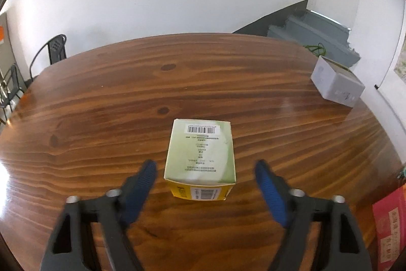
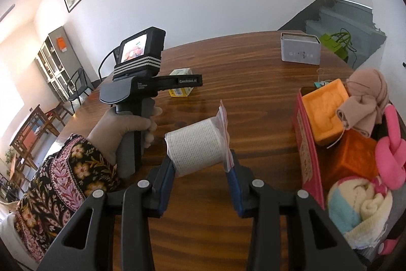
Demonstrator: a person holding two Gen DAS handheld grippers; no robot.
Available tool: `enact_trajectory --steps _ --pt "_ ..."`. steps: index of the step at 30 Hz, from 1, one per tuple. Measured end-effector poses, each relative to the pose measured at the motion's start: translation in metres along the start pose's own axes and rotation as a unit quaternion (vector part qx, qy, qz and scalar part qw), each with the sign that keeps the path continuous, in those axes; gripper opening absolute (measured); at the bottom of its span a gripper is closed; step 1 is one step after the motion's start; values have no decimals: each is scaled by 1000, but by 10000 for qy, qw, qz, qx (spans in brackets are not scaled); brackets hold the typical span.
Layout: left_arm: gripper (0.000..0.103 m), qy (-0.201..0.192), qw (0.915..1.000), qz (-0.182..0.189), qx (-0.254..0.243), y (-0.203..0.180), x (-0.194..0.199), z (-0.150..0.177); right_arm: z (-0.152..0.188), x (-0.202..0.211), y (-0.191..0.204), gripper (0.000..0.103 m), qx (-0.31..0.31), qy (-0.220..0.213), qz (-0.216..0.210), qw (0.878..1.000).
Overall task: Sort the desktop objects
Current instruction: 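Grasp the yellow-green medicine box with the left tool while the right tool holds the tape roll, then carry the tape roll and medicine box toward the pink box with both tools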
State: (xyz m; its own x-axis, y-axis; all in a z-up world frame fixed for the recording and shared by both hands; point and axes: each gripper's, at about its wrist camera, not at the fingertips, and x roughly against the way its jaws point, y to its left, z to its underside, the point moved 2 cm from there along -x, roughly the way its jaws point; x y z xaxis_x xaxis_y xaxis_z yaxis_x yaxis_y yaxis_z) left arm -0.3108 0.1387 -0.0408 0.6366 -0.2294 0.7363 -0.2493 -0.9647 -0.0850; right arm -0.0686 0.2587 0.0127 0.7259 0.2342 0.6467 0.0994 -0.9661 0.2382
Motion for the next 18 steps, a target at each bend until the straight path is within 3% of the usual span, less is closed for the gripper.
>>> enact_trajectory --steps 1,7,18 --pt "45 47 10000 -2 -23 0 -1 1 1 -1 0 42 -7 14 3 10000" --pt "45 -48 9999 104 130 1 13 15 1 3 2 42 21 -86 44 10000" --pt "45 -656 9969 256 359 -9 101 49 -5 34 4 42 -20 -546 -75 9985"
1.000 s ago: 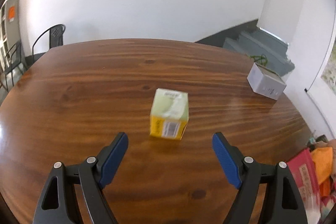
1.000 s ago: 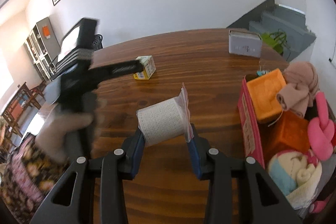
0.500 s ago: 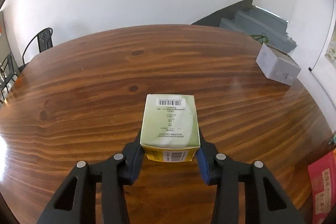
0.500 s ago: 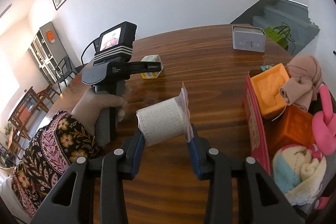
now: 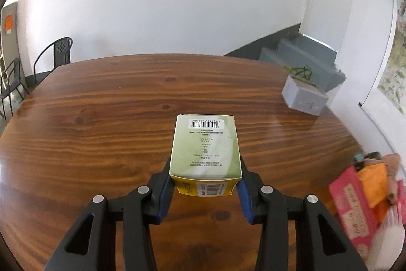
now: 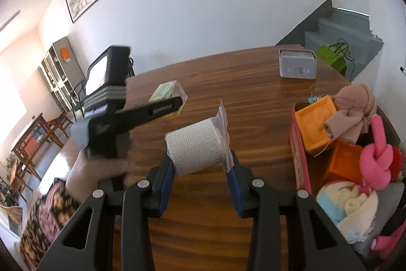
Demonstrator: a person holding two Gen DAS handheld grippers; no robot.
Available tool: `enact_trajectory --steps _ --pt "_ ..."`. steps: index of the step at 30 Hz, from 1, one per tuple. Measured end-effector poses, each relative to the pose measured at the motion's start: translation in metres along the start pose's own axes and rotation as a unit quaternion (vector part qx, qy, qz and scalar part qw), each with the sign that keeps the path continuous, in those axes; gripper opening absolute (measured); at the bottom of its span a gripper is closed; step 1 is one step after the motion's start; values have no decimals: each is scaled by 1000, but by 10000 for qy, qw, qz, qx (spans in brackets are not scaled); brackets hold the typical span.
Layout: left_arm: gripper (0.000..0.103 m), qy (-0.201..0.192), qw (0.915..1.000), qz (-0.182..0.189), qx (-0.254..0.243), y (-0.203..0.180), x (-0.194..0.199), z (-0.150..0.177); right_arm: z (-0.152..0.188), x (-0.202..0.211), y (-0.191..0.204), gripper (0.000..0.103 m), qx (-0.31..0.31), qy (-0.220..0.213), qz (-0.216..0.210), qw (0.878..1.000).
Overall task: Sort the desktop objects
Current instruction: 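Carry the tape roll and medicine box toward the pink box with both tools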
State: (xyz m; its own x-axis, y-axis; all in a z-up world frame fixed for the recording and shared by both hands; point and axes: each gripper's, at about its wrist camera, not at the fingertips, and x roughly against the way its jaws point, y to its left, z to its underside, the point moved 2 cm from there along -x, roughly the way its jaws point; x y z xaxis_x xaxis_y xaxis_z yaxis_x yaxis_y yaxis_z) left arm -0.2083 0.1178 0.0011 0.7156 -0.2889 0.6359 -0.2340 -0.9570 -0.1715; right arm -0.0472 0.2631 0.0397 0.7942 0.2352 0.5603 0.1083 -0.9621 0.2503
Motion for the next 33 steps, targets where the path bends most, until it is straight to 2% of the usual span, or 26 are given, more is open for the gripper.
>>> enact_trajectory --steps 6,13,21,26,33 --pt "45 -141 9997 196 -74 -25 39 13 -14 33 -18 42 -189 -537 86 9983" --pt "45 -303 9968 611 -428 -71 86 26 -12 85 -85 42 -797 -926 617 9906" --pt "45 -240 9888 1218 -825 -134 109 38 13 132 -152 43 -1223 -890 1294 9800" --pt "45 -186 9835 1438 -1082 -172 118 44 22 139 -162 42 -1195 -885 1393 9790" --pt "45 -112 9743 1735 -1431 -206 128 54 33 149 -169 42 -1176 -887 1478 9780"
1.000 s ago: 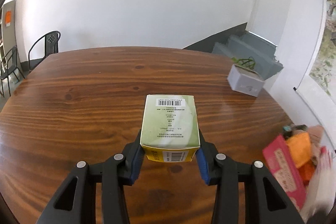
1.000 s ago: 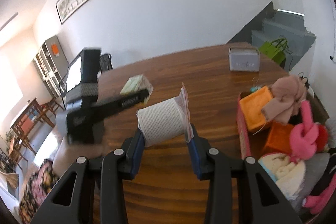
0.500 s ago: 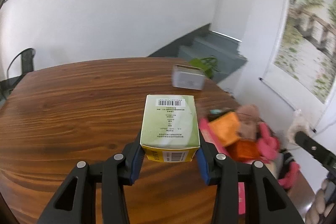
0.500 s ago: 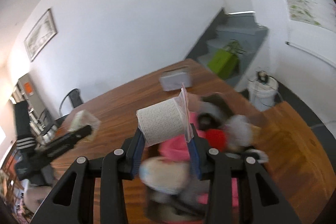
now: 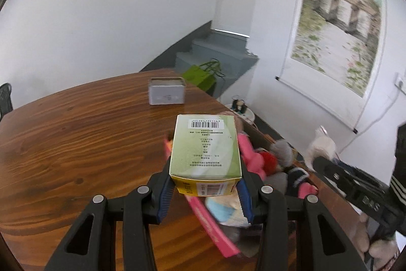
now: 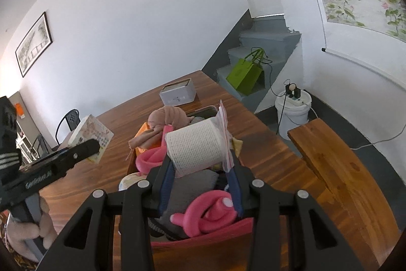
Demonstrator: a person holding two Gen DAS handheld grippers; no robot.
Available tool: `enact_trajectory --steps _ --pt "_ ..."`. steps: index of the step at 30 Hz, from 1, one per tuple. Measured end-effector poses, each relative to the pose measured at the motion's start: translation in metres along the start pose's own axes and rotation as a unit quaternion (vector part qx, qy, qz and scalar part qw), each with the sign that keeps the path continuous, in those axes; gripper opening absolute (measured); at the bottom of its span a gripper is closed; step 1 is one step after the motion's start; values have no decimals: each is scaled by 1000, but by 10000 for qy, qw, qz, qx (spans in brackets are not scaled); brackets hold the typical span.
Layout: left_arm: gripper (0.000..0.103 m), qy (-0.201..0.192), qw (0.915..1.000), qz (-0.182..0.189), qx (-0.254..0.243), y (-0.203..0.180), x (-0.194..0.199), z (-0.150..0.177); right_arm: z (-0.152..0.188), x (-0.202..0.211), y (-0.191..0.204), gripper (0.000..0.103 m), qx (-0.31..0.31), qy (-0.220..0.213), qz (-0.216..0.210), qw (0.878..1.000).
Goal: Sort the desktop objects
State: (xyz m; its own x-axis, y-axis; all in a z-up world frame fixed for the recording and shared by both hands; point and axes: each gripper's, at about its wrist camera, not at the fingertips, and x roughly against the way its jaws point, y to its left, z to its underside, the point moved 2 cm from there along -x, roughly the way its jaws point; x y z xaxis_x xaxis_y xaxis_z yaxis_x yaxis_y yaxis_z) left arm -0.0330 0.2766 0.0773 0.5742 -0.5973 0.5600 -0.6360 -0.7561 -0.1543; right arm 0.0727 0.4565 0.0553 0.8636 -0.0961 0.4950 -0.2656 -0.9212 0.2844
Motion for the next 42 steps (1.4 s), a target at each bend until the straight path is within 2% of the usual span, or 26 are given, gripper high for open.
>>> enact_trajectory --steps 7,10,16,18,19,20,31,42 --pt "45 303 9980 470 -305 -38 -7 20 -6 6 -15 42 -163 -79 21 9998" --pt "45 395 9967 548 -455 -52 -13 26 -6 5 -16 42 -195 -66 -1 9998" --pt "47 570 9953 687 -369 -51 -19 39 -4 4 -14 42 -179 -15 -42 9998" --pt "55 605 9950 739 -302 -48 -20 40 -4 4 -13 42 -180 -15 -59 9998" --pt "63 612 9949 753 -274 -47 -20 40 -5 3 -13 42 -178 -15 -69 9998" --pt "66 617 9947 781 -249 -46 -18 40 -5 3 -12 42 -169 -17 -85 9998" --pt "66 658 9944 784 -244 -37 -12 47 -7 -9 4 43 -7 45 -230 9997" --pt "66 486 9922 907 -699 -54 -23 46 -6 -12 1 43 -71 81 -282 9995"
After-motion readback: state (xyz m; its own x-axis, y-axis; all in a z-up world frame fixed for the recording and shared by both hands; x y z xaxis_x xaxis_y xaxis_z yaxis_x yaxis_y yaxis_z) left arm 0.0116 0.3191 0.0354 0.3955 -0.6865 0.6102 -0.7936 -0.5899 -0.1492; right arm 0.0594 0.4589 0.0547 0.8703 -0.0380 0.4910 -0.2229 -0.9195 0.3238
